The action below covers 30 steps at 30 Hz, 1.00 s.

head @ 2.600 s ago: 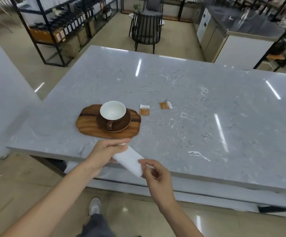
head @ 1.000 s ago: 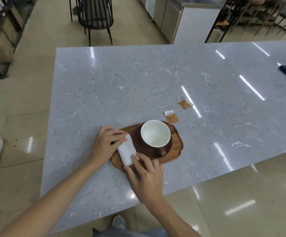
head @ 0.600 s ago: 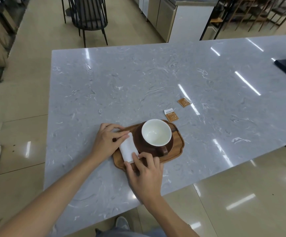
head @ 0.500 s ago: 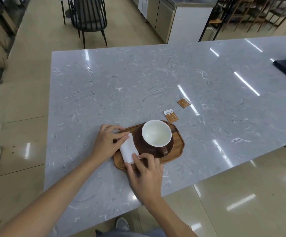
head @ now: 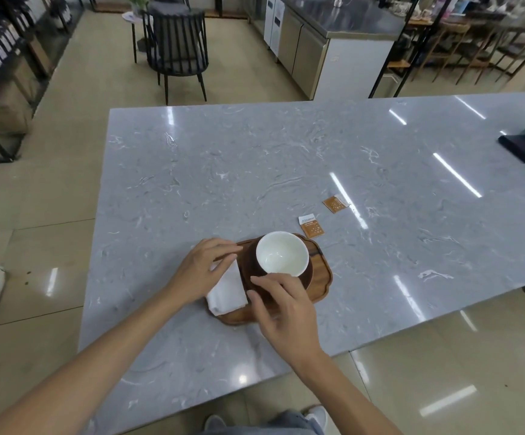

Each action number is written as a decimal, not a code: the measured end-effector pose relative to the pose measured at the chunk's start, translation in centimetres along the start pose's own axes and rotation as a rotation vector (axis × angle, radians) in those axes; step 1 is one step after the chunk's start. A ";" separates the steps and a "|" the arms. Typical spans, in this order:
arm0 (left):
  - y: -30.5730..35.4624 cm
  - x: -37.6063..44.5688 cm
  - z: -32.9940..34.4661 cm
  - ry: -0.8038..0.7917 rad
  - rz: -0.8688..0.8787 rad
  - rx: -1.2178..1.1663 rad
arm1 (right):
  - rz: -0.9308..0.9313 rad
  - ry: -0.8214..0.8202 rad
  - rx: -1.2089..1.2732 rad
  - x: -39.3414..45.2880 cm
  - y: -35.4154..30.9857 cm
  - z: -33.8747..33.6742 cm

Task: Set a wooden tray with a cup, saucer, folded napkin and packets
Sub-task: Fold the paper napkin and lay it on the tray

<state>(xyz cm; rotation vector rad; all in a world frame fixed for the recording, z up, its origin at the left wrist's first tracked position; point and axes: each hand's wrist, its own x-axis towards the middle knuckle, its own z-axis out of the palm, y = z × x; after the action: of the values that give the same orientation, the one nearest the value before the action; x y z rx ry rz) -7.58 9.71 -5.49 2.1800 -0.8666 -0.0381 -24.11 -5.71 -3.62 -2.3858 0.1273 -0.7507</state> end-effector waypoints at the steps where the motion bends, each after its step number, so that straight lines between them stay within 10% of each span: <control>1: 0.1 -0.1 0.4 0.026 -0.014 -0.009 | -0.001 -0.048 0.025 0.0 0.1 0.0; 8: -0.1 -0.1 1.1 0.128 -0.086 -0.019 | 0.005 -0.418 0.008 -1.2 -0.4 2.9; 20: -0.4 -0.6 0.3 0.138 -0.203 -0.117 | 0.156 -0.288 -0.052 -1.5 -1.6 5.4; 30: -2.1 -2.7 -2.6 -0.097 -0.172 -0.401 | 0.515 -0.149 0.393 -2.3 -1.6 5.5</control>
<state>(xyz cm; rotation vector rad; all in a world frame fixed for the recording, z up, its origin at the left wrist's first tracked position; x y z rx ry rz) -7.68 14.04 -5.75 1.8774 -0.6556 -0.3735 -23.17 -0.86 -7.37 -1.9044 0.4658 -0.3160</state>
